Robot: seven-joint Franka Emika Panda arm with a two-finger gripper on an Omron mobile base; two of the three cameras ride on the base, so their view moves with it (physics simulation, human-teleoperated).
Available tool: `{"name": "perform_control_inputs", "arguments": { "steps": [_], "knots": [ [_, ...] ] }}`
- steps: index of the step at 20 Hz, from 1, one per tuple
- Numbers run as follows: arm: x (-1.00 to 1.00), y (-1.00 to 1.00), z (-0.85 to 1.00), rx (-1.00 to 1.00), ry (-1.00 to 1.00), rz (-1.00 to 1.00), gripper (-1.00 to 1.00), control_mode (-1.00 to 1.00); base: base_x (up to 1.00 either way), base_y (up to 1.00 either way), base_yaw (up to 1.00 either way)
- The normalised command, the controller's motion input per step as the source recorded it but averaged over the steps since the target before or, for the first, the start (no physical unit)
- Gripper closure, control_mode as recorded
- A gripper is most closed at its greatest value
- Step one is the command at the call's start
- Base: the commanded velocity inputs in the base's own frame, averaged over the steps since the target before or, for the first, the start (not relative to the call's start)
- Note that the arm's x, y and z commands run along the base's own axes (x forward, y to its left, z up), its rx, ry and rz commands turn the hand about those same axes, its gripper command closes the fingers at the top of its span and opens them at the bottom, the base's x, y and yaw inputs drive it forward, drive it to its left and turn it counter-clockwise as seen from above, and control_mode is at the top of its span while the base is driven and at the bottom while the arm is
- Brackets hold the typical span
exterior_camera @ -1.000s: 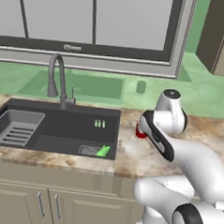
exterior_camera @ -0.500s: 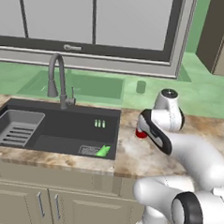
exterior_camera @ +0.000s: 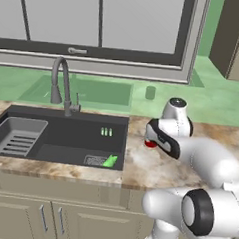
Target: Clear the mugs and bowl far away from the sink.
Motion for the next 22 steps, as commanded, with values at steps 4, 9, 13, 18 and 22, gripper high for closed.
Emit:
{"name": "perform_control_inputs", "arguments": {
  "steps": [4,9,13,18,22],
  "knots": [
    [0.13,-0.10,-0.20,0.00,0.00,0.00,-1.00,-1.00,0.00,0.00,0.00],
    [0.18,-0.04,-0.21,0.00,0.00,0.00,-1.00,-1.00,0.00,0.00,0.00],
    [0.20,-0.01,-0.20,0.00,0.00,0.00,-1.00,-1.00,0.00,0.00,0.00],
    [0.24,0.00,-0.14,0.00,0.00,0.00,-1.00,-1.00,0.00,0.00,0.00],
    [0.31,0.00,-0.09,0.00,0.00,0.00,-1.00,-1.00,0.00,0.00,0.00]
  ]
}}
